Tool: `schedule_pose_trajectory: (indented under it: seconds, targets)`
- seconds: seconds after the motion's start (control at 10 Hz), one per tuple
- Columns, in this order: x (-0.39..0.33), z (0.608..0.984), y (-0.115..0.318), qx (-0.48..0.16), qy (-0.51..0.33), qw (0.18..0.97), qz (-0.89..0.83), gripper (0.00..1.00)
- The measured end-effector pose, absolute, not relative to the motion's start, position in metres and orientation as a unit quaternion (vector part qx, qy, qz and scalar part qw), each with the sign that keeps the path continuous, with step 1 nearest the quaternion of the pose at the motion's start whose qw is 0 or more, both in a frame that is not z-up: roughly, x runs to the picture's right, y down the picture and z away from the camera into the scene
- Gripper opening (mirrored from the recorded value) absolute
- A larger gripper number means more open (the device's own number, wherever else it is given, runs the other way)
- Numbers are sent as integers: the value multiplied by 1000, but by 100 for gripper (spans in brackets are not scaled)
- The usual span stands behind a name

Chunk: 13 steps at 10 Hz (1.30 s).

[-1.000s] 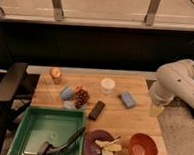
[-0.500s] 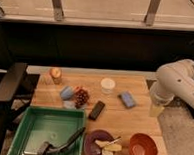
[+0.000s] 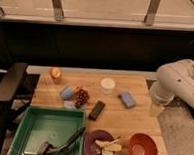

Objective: Place eraser in red bowl

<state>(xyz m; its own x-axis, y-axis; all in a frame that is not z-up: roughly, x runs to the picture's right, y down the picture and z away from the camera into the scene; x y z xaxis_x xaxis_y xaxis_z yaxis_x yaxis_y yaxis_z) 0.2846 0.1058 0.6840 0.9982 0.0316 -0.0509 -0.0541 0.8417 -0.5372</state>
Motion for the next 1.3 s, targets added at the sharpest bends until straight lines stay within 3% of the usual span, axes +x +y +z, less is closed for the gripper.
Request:
schedule_pose_trajectory:
  seconds: [0.8,1.3]
  targets:
    - [283,685,104,-281,16,959,10,65]
    - [185,698,86,-280,-41,953,-111,65]
